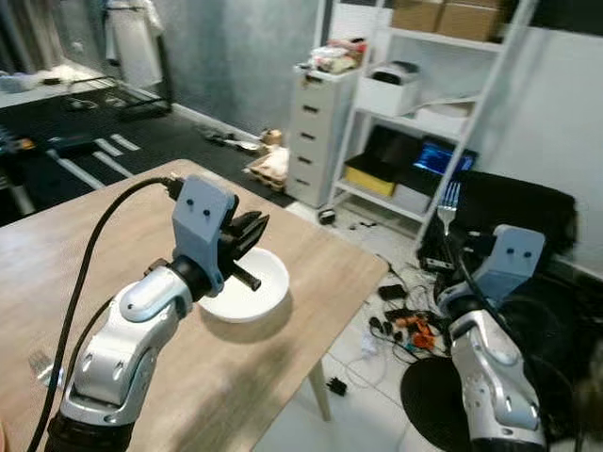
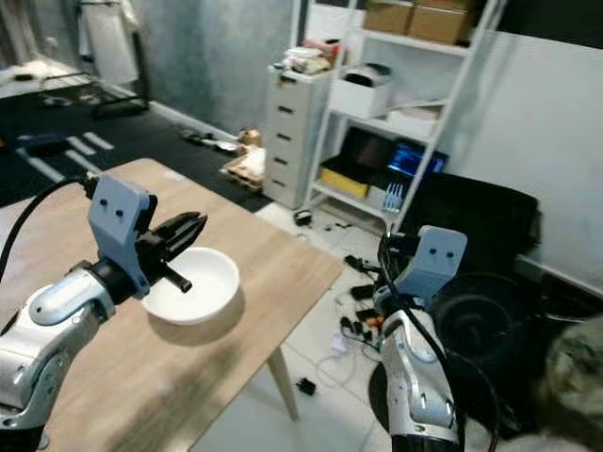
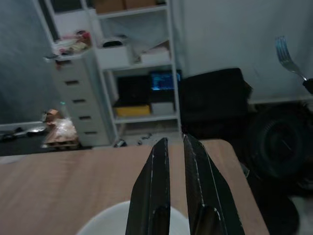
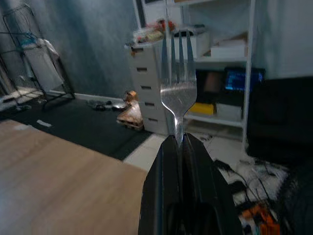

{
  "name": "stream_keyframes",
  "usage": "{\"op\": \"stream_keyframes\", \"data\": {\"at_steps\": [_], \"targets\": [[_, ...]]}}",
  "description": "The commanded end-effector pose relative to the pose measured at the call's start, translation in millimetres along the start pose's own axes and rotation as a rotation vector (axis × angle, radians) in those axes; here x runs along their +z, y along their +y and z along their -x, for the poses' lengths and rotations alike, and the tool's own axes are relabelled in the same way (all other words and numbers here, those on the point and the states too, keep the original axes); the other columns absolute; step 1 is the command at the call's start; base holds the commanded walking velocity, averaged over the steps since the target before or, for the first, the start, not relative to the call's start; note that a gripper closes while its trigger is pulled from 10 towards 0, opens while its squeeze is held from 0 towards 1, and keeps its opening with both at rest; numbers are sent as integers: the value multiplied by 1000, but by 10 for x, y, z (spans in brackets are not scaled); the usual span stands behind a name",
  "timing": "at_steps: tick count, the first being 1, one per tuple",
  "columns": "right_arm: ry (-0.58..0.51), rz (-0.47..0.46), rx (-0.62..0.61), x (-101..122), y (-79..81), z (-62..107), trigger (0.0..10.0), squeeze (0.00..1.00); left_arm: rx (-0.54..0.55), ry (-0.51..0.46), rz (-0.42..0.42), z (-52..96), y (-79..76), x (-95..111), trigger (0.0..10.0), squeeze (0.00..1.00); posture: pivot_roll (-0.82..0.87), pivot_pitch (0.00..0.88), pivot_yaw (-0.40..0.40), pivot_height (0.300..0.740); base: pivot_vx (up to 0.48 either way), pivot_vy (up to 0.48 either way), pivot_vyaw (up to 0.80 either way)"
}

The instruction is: Setting the table

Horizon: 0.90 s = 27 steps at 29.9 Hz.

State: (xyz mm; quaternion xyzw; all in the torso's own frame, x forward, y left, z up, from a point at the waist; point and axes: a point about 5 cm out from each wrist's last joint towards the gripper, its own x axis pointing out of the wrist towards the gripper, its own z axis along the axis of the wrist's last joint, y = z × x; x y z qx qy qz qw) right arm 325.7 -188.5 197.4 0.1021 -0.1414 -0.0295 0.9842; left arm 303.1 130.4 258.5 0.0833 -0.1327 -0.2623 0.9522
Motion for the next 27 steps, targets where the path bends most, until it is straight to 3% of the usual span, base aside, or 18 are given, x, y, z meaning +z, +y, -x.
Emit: {"op": "stream_keyframes", "data": {"at_steps": [1,11,16,20,27], "targets": [[3,10,-18,-11,-58,20,10000,0,-16,12,3,-4,-38,-44,10000,0,120,17,38,740,0,0,-744],[73,58,-45,-168,-163,117,10000,0,-63,54,69,23,-158,-179,10000,0,121,20,37,740,0,0,-738],[121,83,-63,-288,-269,290,10000,0,-100,84,107,30,-332,-320,10000,0,110,35,38,740,0,0,-740],[151,108,-95,-344,-402,427,10000,0,-164,100,116,-37,-497,-392,10000,0,89,41,48,740,0,0,-739],[151,120,-93,-324,-415,448,10000,0,-183,91,104,-131,-541,-382,10000,0,66,47,59,740,0,0,-742]]}}
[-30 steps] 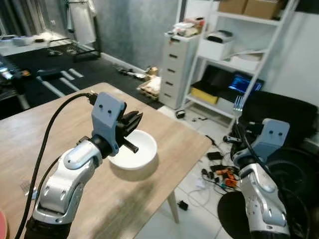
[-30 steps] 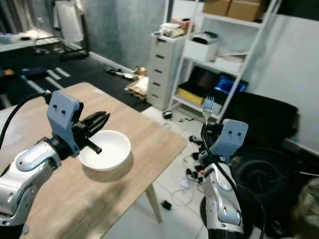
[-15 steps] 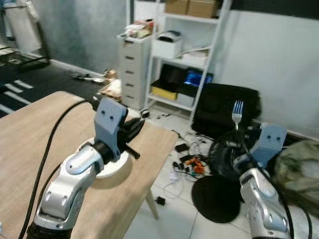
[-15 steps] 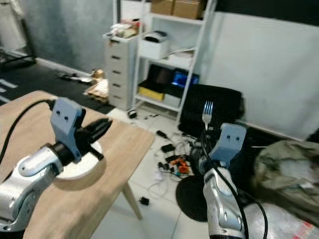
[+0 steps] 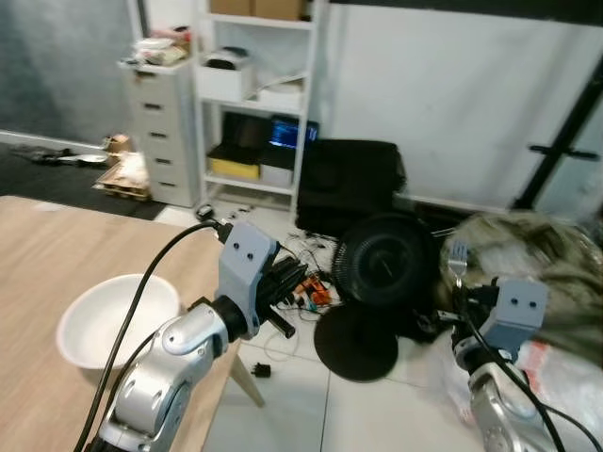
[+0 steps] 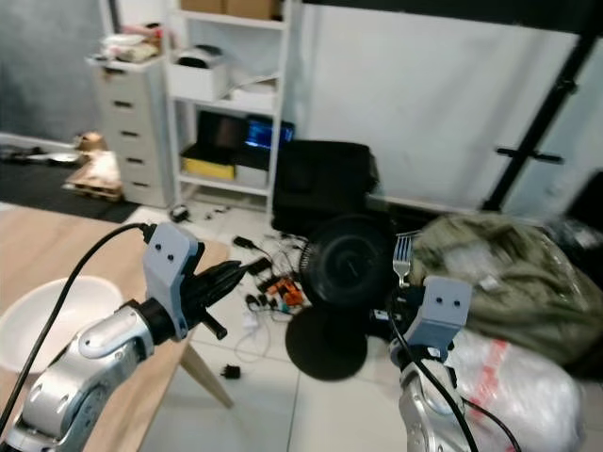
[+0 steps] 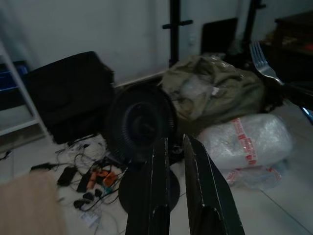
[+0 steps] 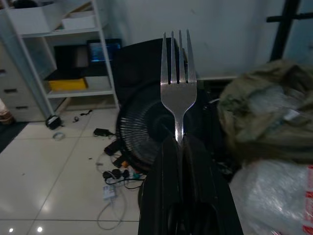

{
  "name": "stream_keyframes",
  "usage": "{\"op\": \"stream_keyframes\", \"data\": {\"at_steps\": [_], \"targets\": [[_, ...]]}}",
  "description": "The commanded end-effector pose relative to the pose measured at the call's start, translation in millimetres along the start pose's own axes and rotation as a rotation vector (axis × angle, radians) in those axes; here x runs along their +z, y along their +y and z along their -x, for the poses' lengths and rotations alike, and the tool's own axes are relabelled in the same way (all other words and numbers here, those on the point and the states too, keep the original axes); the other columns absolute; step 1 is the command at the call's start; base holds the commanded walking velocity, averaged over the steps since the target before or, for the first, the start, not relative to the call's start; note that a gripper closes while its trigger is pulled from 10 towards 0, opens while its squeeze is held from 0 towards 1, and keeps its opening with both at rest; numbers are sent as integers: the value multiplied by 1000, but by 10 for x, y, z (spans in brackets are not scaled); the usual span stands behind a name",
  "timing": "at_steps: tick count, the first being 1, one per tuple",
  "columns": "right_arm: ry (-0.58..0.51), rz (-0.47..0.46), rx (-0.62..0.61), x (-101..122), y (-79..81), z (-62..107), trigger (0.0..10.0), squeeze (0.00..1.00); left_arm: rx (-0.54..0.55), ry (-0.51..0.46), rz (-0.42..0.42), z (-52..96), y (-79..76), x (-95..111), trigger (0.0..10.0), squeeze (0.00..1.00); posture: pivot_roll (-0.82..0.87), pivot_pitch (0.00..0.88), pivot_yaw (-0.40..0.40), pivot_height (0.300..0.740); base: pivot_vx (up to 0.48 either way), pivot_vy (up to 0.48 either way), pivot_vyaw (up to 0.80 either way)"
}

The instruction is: Setting the table

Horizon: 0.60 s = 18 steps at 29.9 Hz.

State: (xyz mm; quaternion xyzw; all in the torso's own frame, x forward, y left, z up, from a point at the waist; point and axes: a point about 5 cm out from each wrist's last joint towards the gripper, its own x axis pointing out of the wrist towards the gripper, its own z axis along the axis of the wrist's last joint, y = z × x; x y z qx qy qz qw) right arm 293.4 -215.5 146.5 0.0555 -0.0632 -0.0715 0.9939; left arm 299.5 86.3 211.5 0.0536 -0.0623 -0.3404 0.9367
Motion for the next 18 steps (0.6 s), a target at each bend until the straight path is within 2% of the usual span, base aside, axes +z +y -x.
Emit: {"op": "stream_keyframes", "data": {"at_steps": [1,18], "targets": [[5,11,-7,4,-37,23,10000,0,-23,-11,-10,-47,-42,21,10000,0,61,50,63,740,0,0,-744],[3,12,56,9,134,7,10000,0,1,-35,-4,-87,-29,38,10000,0,61,53,47,740,0,0,-739]]}}
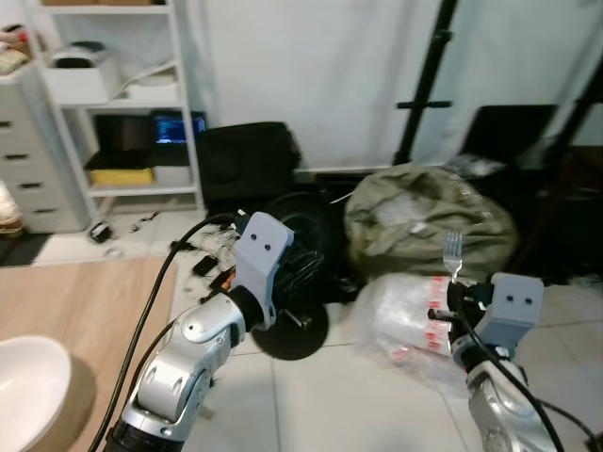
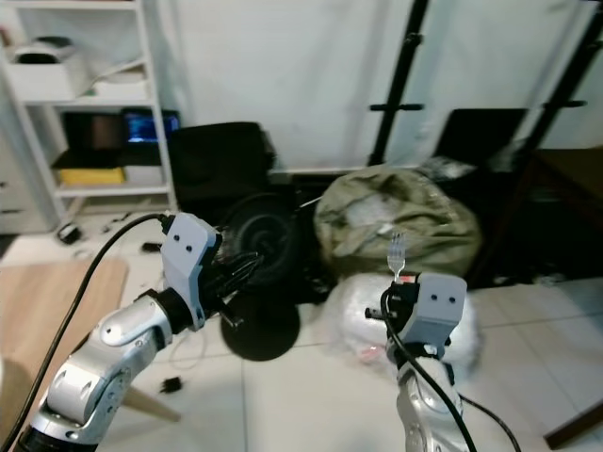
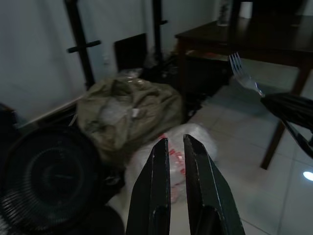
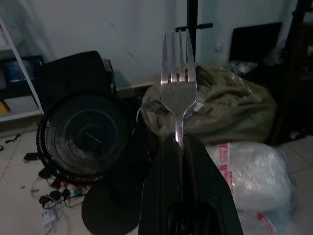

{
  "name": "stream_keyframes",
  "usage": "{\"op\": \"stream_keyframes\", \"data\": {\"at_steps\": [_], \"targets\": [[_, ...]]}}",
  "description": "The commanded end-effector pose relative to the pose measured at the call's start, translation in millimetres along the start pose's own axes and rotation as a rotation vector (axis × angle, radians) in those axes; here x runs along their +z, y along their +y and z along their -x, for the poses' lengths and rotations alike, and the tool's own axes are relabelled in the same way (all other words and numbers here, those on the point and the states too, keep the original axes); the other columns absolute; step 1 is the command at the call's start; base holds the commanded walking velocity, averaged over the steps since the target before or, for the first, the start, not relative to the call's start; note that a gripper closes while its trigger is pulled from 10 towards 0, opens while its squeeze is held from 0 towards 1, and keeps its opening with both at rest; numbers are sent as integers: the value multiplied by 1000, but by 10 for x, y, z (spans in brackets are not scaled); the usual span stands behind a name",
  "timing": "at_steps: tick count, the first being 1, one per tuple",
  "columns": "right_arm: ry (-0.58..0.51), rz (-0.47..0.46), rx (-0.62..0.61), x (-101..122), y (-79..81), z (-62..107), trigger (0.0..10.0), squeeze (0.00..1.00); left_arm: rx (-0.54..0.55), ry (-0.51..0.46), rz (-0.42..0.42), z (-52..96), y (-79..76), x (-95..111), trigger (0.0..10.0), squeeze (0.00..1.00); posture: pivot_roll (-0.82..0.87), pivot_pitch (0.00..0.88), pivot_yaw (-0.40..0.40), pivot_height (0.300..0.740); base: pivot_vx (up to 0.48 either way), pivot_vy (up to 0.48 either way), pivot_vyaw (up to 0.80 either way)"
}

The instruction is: Setting the table

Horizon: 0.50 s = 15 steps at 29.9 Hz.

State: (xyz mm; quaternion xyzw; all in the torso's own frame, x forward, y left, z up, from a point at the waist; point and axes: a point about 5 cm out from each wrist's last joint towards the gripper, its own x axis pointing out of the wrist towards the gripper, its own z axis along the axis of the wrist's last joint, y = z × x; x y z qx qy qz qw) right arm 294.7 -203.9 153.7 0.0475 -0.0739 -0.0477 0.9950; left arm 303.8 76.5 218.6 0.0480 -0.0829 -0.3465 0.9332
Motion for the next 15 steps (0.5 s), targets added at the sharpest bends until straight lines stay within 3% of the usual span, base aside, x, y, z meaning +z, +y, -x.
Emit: {"op": "stream_keyframes", "data": {"at_steps": [1,9,15], "targets": [[25,-3,19,-54,39,-1,10000,0,26,9,-3,37,28,-31,10000,0,67,53,41,740,0,0,-744],[30,-32,84,-61,209,-97,10000,0,115,17,-18,195,170,-23,10000,0,109,51,12,740,0,0,-739],[24,-47,89,-38,231,-130,10000,0,133,22,-25,226,201,-33,10000,0,115,50,12,740,0,0,-740]]}}
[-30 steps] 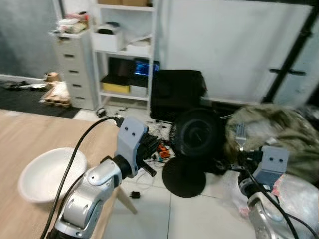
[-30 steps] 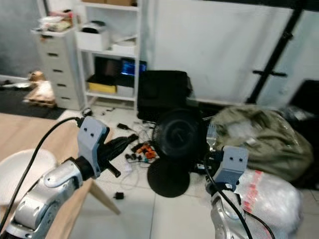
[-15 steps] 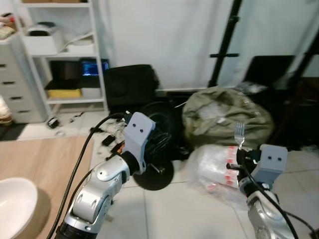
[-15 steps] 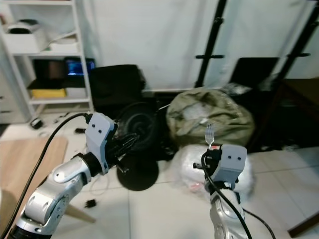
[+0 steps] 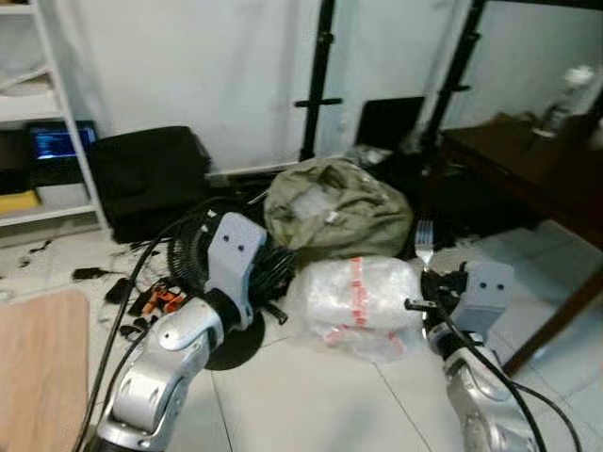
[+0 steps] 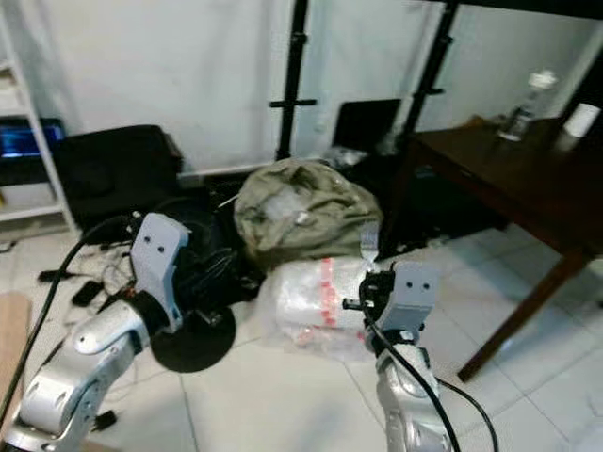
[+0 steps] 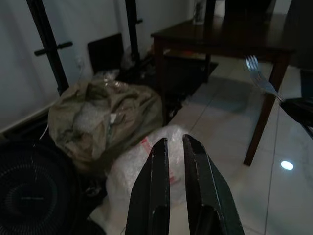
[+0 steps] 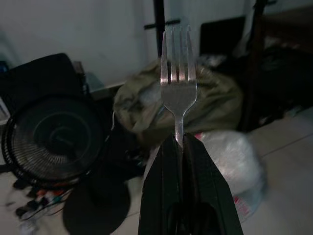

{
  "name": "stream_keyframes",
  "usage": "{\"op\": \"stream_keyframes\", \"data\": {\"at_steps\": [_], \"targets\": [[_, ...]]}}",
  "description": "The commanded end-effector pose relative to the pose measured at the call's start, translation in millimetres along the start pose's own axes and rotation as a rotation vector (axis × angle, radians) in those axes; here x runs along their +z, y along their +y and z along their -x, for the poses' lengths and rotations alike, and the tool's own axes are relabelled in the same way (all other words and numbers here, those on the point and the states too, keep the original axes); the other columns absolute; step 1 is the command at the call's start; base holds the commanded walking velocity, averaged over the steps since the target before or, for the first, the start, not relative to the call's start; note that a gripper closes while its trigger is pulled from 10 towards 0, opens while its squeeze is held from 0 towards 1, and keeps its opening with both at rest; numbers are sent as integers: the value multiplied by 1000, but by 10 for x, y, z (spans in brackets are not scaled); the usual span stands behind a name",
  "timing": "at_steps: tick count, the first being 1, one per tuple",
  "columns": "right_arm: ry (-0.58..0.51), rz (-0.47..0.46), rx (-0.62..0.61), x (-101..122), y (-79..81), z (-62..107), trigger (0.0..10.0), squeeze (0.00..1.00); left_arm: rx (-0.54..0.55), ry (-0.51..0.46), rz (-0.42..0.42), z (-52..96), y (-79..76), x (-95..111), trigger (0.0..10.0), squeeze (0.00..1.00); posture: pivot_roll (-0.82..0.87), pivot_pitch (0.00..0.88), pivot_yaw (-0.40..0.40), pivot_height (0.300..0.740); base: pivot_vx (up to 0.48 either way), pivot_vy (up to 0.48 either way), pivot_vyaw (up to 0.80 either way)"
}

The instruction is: Setting the table

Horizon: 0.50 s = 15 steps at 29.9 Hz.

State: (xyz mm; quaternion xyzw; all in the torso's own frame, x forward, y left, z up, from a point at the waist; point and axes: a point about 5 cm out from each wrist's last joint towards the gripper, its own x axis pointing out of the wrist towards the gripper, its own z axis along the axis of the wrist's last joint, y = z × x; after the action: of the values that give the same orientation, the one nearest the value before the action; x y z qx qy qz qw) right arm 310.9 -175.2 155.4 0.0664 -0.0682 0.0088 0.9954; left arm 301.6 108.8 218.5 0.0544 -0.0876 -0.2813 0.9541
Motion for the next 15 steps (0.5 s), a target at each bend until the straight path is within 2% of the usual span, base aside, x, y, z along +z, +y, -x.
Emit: {"op": "stream_keyframes", "data": {"at_steps": [1,15], "targets": [[4,-3,-20,1,-67,8,10000,0,5,18,-3,9,-14,-30,10000,0,116,51,9,740,0,0,-738],[0,-6,-15,1,-66,-8,10000,0,32,27,0,25,12,-57,10000,0,108,44,10,740,0,0,-738]]}}
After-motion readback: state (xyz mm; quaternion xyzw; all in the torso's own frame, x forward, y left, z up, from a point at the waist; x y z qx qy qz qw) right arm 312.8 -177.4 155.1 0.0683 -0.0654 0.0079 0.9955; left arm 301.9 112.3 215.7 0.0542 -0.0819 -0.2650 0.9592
